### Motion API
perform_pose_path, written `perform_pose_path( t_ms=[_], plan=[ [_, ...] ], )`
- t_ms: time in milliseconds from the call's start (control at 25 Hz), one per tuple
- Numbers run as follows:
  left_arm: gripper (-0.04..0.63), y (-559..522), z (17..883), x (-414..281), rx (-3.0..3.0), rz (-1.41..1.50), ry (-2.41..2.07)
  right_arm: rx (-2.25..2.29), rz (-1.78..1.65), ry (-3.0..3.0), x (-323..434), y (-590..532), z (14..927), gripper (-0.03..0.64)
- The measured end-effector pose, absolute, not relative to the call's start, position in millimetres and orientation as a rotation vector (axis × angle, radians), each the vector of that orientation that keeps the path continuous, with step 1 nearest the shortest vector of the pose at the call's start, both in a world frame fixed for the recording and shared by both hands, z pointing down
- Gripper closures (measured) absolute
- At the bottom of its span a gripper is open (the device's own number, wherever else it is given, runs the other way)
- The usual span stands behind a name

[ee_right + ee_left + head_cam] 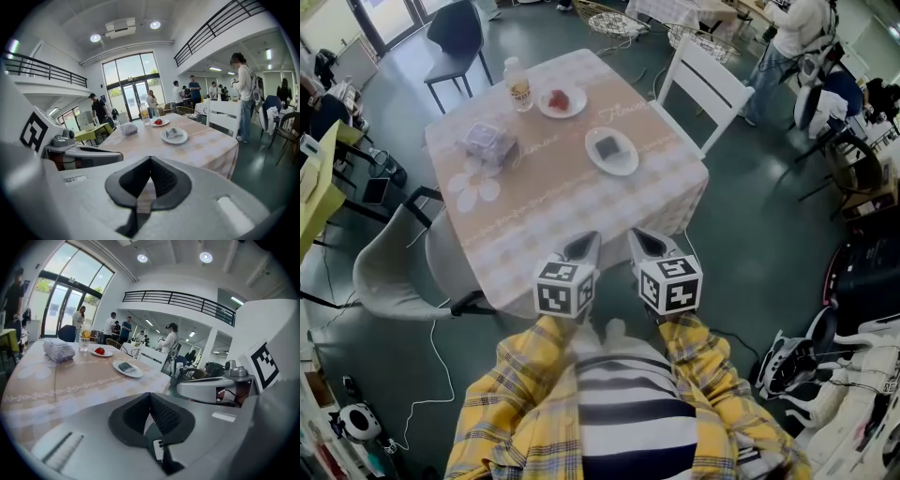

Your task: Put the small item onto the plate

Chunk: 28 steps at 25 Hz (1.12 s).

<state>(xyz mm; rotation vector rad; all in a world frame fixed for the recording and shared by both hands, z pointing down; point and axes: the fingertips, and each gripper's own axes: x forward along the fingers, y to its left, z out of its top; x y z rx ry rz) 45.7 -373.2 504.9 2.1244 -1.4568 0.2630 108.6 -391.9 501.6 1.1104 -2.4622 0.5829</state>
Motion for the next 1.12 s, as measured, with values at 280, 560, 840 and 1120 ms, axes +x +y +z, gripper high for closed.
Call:
perform_pose_path(
  t_ms=[280,560,840,1120],
  plan=[
    [0.595,-366,504,52,2.119,0.254,-1.475,1.086,0.565,-2.466,114,-380,501,0.621],
    [0.595,-362,501,63,2.132,0.253,-1.468,1.066,0.562,-2.468,117,-370,503,0.621],
    [0.595,-359,501,66,2.122,0.236,-1.471,1.059,0.564,-2.472,121,-367,502,0.621],
    [0.595,-364,497,72,2.134,0.225,-1.47,1.056,0.557,-2.48,124,-369,499,0.621]
  ],
)
